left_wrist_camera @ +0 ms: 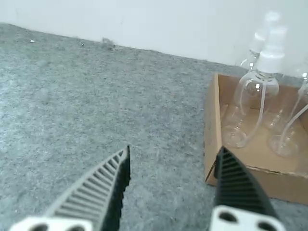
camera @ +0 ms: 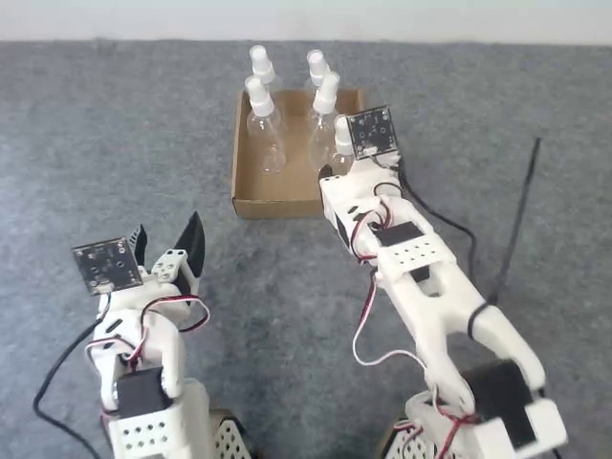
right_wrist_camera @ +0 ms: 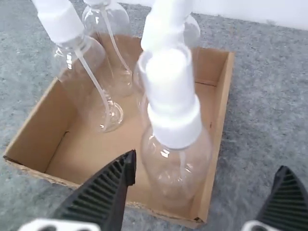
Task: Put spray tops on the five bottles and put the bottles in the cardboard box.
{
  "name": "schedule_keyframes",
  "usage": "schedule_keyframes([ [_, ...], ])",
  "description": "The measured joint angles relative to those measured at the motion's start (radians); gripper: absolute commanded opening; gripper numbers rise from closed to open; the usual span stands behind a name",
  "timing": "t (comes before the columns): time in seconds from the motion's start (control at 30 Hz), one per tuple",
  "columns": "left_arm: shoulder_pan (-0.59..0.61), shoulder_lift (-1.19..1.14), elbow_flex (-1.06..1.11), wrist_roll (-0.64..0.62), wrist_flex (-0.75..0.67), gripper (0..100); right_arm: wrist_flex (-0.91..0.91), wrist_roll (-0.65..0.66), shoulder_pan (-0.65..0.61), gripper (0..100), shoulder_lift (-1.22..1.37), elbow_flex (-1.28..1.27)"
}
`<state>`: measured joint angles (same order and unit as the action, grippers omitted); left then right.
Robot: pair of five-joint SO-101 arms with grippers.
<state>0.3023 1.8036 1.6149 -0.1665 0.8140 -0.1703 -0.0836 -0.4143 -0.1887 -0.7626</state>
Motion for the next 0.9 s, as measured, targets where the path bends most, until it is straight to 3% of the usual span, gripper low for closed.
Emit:
schedule_keyframes([
  [0.67,0.0,0.0,0.0,0.0,0.0,26,-0.525,-0.012,0.0,37.2,-0.328,-0.002],
  [0.9,0.0,0.0,0.0,0.0,0.0,26,-0.7,-0.012,0.0,10.4,-0.45,-0.002],
])
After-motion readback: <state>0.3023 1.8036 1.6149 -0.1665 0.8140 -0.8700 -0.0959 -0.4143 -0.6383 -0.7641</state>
